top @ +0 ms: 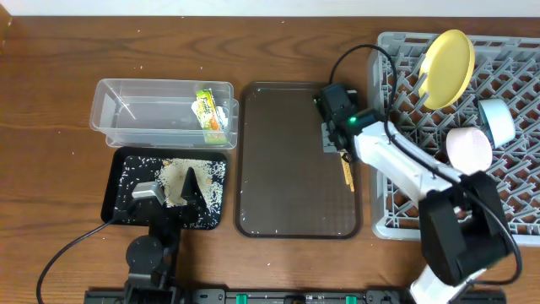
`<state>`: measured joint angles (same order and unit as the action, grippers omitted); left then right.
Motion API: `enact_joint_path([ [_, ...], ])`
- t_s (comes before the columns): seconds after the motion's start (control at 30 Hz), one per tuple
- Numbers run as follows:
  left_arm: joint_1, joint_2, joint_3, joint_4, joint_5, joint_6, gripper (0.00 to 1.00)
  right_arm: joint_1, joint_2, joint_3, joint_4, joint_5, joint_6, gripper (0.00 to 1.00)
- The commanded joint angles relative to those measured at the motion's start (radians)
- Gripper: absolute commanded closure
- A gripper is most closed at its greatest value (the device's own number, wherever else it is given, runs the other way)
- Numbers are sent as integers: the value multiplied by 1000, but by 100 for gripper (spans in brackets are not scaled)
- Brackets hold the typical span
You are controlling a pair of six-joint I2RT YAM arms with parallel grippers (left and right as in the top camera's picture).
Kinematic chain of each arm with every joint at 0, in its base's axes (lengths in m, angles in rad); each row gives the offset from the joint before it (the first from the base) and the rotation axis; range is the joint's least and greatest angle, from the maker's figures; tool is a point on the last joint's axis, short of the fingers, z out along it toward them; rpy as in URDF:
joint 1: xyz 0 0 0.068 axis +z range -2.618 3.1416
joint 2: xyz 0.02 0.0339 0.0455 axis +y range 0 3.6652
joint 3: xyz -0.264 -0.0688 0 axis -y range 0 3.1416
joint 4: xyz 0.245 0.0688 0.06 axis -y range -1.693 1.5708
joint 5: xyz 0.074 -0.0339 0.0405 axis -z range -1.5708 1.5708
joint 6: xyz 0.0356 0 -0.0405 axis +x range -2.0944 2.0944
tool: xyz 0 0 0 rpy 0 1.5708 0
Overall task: Sort waste into correct bins and load items into the dishwasher rack
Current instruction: 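Move the right gripper down to the wooden chopsticks on the tray, then pinch one chopstick and carry it into the rack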
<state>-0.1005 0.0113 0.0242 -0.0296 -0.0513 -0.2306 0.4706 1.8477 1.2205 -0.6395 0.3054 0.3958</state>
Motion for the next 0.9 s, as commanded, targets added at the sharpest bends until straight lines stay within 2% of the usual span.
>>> enact_joint_path([
  [0.0,4,-5,-20,-37,-11,13,11,-14,42,1,4,1,-31,68],
  [0.2,4,-5,-20,-37,-11,13,11,-9,70,0,21,-175,-119,76],
  [0.33,4,-5,-20,-37,-11,13,10,15,86,0,20,-160,-82,78],
  [0.47,4,-5,-20,-37,-11,13,10,14,90,0,12,-40,-7,81],
  [0.87,4,-5,-20,-37,-11,13,10,13,89,-2,33,-60,-50,74],
])
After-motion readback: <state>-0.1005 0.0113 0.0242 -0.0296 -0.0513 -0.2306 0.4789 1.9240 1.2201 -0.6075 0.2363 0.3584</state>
